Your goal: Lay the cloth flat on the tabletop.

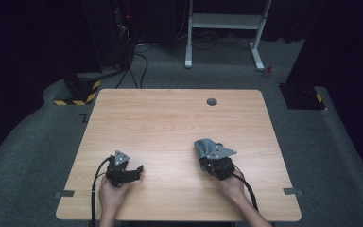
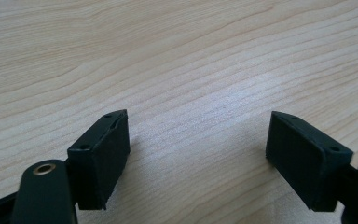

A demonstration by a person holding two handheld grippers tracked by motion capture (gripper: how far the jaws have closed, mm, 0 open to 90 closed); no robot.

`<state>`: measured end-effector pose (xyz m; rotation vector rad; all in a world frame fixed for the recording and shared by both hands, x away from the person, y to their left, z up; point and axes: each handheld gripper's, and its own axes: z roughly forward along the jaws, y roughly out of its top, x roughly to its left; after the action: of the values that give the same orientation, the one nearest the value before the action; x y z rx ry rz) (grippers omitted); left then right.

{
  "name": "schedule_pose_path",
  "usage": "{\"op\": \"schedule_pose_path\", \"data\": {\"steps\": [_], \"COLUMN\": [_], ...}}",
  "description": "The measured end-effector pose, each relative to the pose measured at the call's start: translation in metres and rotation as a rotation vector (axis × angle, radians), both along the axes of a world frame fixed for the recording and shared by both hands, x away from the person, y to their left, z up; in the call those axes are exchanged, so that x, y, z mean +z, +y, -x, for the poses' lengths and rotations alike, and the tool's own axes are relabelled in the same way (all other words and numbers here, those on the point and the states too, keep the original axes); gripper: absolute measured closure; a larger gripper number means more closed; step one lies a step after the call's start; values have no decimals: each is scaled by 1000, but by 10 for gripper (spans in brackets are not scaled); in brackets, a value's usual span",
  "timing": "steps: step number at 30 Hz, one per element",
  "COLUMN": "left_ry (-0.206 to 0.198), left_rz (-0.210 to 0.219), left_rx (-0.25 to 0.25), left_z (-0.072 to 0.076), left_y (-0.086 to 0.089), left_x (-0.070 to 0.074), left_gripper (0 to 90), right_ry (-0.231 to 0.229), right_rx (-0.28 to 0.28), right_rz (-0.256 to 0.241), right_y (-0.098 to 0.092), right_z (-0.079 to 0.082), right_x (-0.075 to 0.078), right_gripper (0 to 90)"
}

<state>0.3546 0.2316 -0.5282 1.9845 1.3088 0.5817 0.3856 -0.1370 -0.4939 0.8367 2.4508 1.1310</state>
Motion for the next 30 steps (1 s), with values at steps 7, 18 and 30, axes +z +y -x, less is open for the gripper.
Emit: {"op": "schedule_pose_path", "data": {"steps": [7, 18, 30], "left_ry": [0, -3, -47], "left_rz": [-1, 0, 53], "left_rx": [-3, -23, -210], "left_z": [0, 1, 9], "left_y": [0, -3, -47], "left_x": [0, 0, 23], "left_gripper": [220, 227, 290], "right_ry": [15, 48, 77], "right_rx": [91, 206, 196], "right_rz": [-12, -7, -44], "right_y": [24, 60, 44], "right_z": [14, 31, 36], "right_x": [1, -11, -11], "right_gripper": [881, 872, 710]}}
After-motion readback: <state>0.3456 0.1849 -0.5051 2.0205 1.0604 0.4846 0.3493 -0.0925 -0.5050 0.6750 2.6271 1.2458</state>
